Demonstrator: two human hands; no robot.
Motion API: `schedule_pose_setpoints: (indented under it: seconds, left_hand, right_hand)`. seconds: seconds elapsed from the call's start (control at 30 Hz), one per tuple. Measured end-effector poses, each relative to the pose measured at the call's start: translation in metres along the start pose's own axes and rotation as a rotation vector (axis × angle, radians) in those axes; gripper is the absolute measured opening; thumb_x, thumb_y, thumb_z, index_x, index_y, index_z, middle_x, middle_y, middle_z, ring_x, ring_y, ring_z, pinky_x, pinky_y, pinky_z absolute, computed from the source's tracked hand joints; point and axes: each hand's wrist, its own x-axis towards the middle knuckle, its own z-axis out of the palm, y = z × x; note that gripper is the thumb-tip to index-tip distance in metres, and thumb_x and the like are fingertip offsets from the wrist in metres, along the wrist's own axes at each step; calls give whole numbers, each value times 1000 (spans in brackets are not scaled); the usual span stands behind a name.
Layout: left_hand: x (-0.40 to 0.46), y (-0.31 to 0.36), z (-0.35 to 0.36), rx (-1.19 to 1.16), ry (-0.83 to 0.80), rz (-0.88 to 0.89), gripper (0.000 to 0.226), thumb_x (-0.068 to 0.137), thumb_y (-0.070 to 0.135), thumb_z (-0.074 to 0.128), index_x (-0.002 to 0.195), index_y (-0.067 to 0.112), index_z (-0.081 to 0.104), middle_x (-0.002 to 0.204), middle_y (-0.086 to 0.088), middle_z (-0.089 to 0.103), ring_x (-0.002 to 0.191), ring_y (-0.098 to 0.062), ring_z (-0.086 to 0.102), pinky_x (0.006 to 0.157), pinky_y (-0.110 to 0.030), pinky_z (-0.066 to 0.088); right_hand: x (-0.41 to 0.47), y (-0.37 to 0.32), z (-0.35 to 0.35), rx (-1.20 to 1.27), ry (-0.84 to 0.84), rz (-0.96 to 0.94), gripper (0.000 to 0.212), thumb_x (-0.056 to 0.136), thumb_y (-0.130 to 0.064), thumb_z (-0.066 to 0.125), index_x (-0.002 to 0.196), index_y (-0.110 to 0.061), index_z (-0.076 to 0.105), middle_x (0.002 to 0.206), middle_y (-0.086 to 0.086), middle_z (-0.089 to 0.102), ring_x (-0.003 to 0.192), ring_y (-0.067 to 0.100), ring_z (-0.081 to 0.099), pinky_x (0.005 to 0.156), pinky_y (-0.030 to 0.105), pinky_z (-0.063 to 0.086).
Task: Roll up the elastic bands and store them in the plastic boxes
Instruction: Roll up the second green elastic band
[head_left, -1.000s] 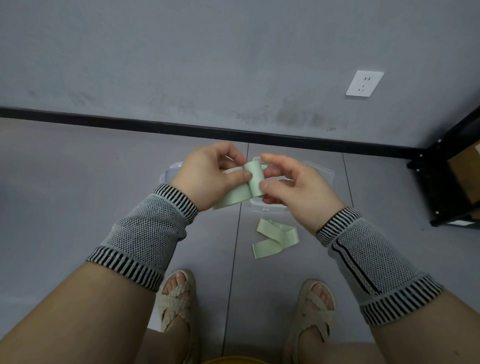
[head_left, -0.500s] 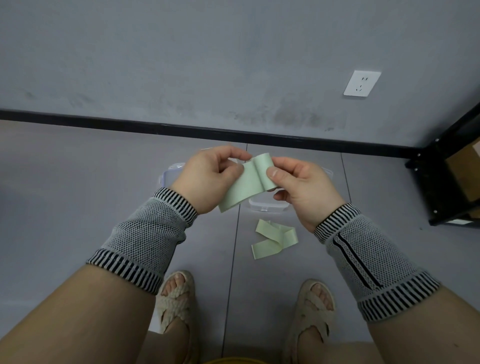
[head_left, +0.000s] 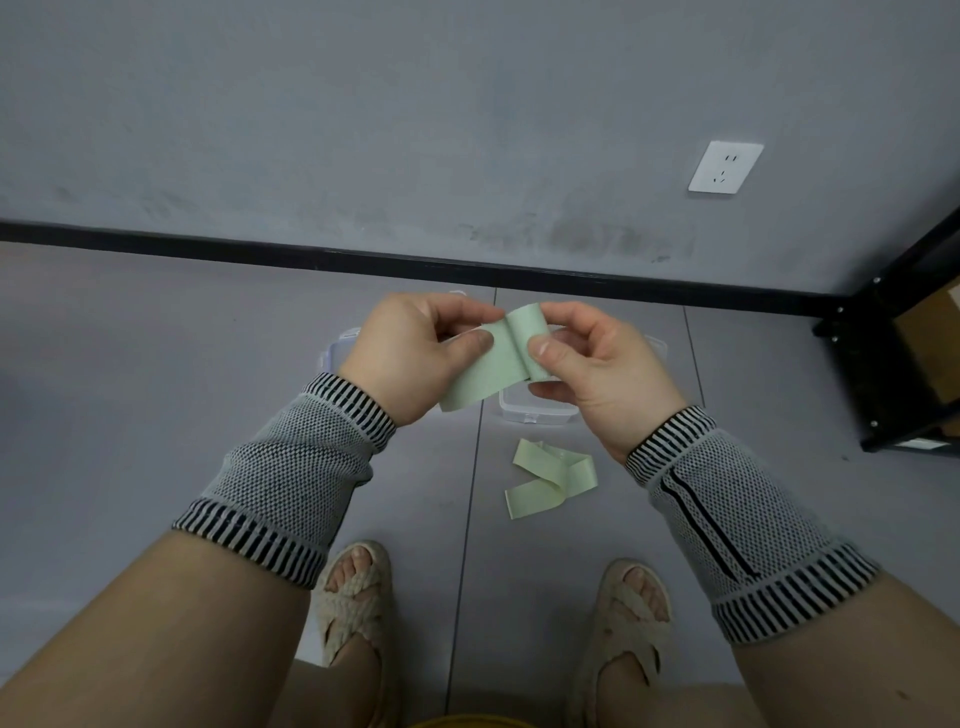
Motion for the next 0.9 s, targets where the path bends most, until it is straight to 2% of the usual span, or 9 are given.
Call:
schedule_pose_setpoints:
  seconds: [0.13, 0.2, 0.27, 0.37, 0.43, 0.57, 0.7, 0.83, 0.9]
  left_hand:
    - [1, -1, 2, -3, 3, -4, 23, 86, 8, 63, 92, 30, 64, 74, 6, 66, 70, -8, 61, 71, -22, 52]
    - [1, -2, 4, -3, 0, 2, 24, 86, 8, 63, 92, 32, 64, 74, 5, 65, 68, -7, 60, 66, -19, 50]
    - [1, -2, 7, -4, 1, -1, 19, 86, 9, 63, 94, 26, 67, 77, 1, 67, 66, -4, 59, 61, -15, 48]
    - [0, -2, 14, -36, -4, -19, 16, 84, 14, 68, 100, 14, 70, 88, -11, 71, 79, -17, 66, 74, -28, 55]
    - [0, -1, 16, -37, 16, -28, 12, 83, 15, 69, 95, 17, 70, 88, -11, 71, 80, -19, 67, 78, -33, 56]
    - [2, -1, 10, -37, 40, -29, 7, 84, 15, 68, 88, 21, 69, 86, -10, 71, 76, -16, 65, 71, -29, 54]
    - [1, -2, 8, -10, 27, -15, 9, 84, 15, 68, 92, 18, 70, 87, -9, 71, 78, -17, 65, 71, -28, 54]
    - [0, -3, 7, -43, 28, -12, 13, 89, 15, 61, 95, 23, 69, 91, -5, 71, 78, -9, 62, 63, -18, 51]
    - [1, -5, 5, -36, 49, -30, 17, 92, 16, 56, 97, 27, 68, 100, -4, 70, 88, -8, 62, 72, -17, 50]
  right_hand:
    - [0, 0, 3, -6, 22, 1, 20, 90, -3, 60, 106, -15, 58, 82, 4, 65, 77, 14, 66, 72, 31, 58]
    - [0, 1, 4, -27, 36, -7, 22, 87, -3, 62, 106, -14, 57, 83, 7, 67, 75, 16, 66, 69, 30, 58]
    - [0, 1, 5, -76, 59, -27, 24, 85, -3, 66, 102, -18, 58, 86, 10, 67, 75, 21, 66, 70, 36, 59]
    - [1, 4, 4, -175, 105, -68, 28, 80, -7, 71, 95, -27, 59, 85, 12, 67, 72, 24, 65, 75, 48, 57]
    - [0, 3, 3, -219, 107, -85, 29, 78, -10, 73, 96, -29, 60, 86, 10, 67, 70, 18, 65, 74, 42, 58]
    - [-2, 0, 0, -111, 41, -41, 23, 83, -11, 69, 101, -24, 64, 91, 2, 70, 76, 11, 65, 71, 29, 55]
    - [-2, 0, -1, -42, -29, 10, 24, 87, -7, 64, 101, -27, 63, 82, -2, 72, 74, 10, 64, 67, 26, 50]
    - [-1, 0, 0, 28, -23, 7, 27, 89, -2, 60, 99, -27, 62, 77, -7, 70, 72, 5, 64, 66, 22, 50]
    - [-1, 0, -1, 87, -4, 7, 26, 90, 0, 57, 100, -24, 63, 75, -8, 69, 70, 5, 63, 65, 22, 50]
